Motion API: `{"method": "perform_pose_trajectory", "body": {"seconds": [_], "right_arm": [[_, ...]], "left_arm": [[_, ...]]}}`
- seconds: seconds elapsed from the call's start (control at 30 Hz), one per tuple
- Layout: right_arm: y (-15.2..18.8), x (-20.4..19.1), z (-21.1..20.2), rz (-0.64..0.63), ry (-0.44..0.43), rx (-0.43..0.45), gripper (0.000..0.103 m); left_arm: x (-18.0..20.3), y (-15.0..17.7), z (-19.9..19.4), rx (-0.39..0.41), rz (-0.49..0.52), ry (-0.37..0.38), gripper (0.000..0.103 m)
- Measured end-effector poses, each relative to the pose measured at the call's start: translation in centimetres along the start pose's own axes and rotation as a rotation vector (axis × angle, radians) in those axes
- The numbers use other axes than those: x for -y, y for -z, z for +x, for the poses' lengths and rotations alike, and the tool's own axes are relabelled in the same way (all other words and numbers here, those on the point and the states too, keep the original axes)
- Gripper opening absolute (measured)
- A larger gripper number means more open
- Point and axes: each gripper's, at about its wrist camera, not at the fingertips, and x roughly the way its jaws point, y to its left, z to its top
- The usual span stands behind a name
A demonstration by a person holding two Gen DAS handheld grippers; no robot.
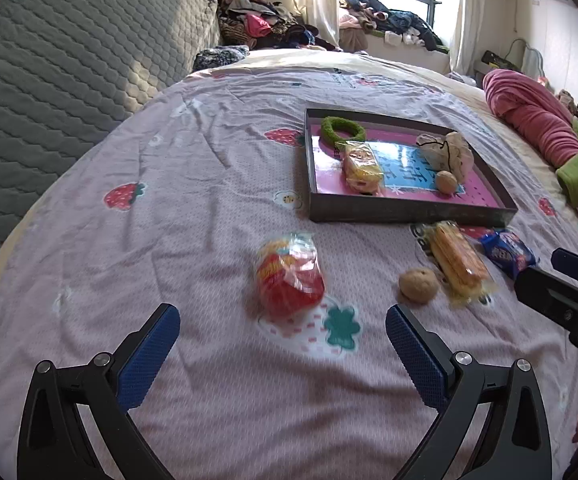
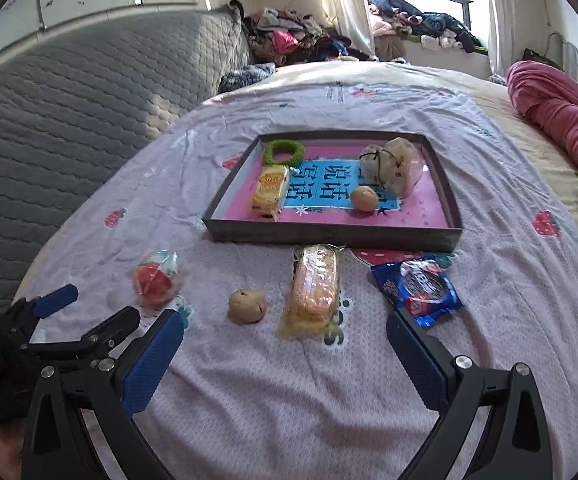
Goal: Organize objects
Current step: 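Move left gripper to the red egg candy packet while right approaches the wafer biscuit packet, then close left gripper on the red egg packet while right gripper closes on the wafer packet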
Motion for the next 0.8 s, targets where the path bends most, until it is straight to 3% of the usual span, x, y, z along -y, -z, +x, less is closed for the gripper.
{"method": "perform_pose_trajectory", "body": {"seconds": [0.37,0.8], "right_arm": [[-2.7,1.2,5.1,0.020,0.056,-0.076,0.103],[-2.9,2.0,9.0,0.033,0.086,-0.164,0.090]], "left_arm": [[0.0,-1.5,3.6,-0.026,0.007,-0.002,0.103],[-0.4,-2.2,5.5,-0.045,-0.003,0.010,0.102]]}}
